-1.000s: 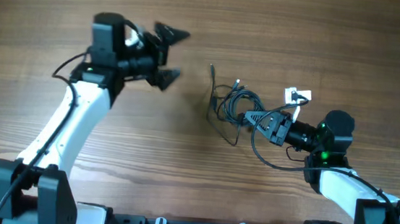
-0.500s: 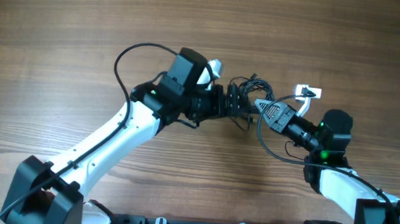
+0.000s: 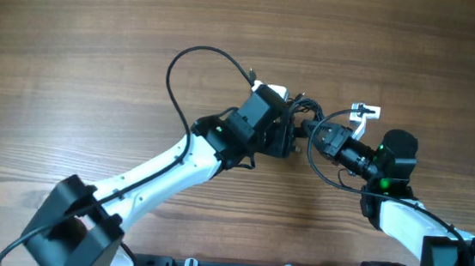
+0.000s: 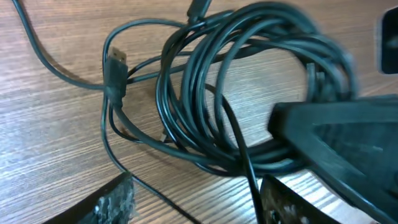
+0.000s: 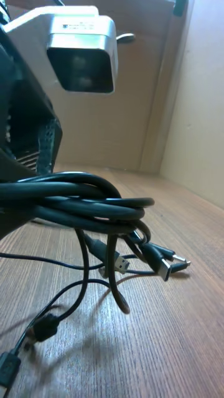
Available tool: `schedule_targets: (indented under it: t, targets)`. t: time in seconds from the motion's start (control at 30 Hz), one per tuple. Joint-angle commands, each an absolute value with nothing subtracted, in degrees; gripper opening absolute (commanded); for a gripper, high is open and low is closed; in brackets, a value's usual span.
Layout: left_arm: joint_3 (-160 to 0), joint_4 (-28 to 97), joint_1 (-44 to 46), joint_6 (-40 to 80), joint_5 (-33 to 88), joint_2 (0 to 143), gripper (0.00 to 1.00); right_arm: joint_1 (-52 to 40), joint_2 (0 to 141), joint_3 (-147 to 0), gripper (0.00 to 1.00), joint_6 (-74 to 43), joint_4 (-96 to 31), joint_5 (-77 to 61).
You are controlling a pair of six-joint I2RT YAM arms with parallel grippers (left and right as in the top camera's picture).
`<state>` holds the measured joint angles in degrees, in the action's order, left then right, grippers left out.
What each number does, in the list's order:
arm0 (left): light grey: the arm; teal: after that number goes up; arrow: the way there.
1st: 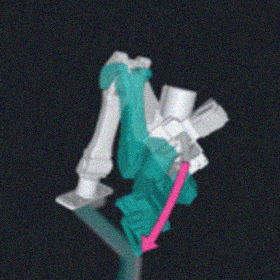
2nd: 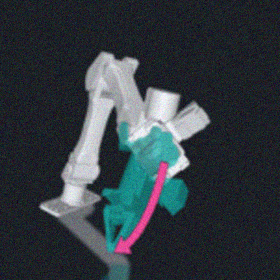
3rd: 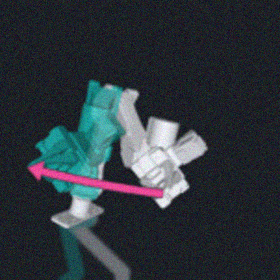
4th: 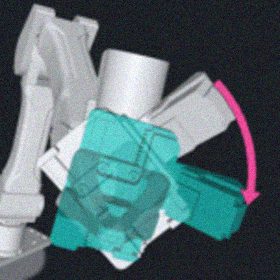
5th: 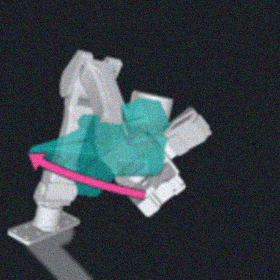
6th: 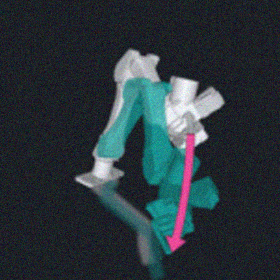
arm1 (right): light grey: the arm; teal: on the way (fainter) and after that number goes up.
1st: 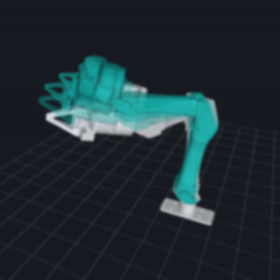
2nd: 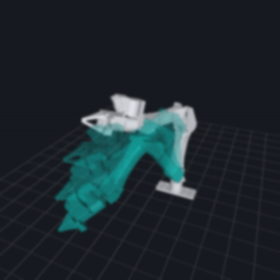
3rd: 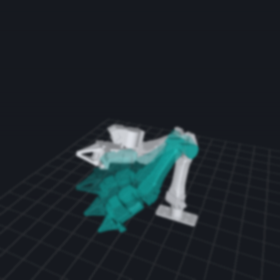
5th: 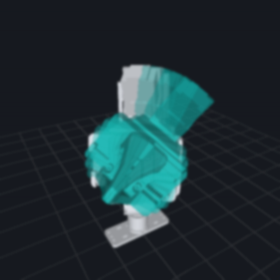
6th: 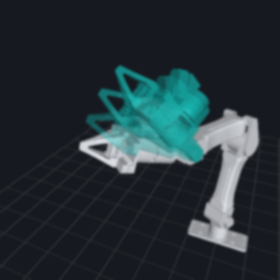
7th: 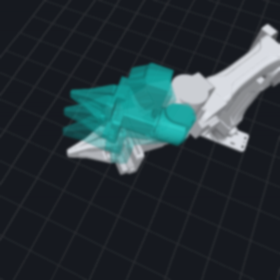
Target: Untangle cables
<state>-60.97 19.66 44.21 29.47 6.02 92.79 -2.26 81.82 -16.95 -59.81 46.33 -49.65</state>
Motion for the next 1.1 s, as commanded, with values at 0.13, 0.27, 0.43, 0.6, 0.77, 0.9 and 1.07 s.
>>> schedule_targets:
  t: [0.13,0.27,0.43,0.6,0.77,0.9,1.07]
  targets:
    - [-61.1,22.65,43.59,30.26,3.27,91.68,0.04,-2.22,81.97,-16.78,0.04,-58.11,46.11,-50.92]
    - [-61.1,29.67,33.89,30.5,0.95,81.1,0.04,-2.24,81.97,-16.78,0.04,-56.97,45.5,-50.65]
    - [-61.08,30.46,24.27,33.76,0.93,75.22,0.04,-2.24,81.97,-16.78,0.04,-56.93,45.34,-51.48]
    - [-61.08,30.5,20.45,43.13,-0.05,75.75,0.81,-2.24,81.97,-16.78,0.04,-51.4,45.91,-58.78]
    - [-61.08,31.05,18.94,39.44,4.89,75.75,1.0,-2.24,81.97,-16.78,0.04,-42.89,63.68,-80.14]
    - [-61.08,27.14,18.94,21.58,24.93,75.75,1.0,-2.24,81.97,-16.78,0.04,-42.94,67.11,-82.02]
    - [-61.08,23.24,14.72,16.71,25.47,75.75,1.0,-2.24,81.97,-16.88,0.04,-55.33,67.24,-71.68]
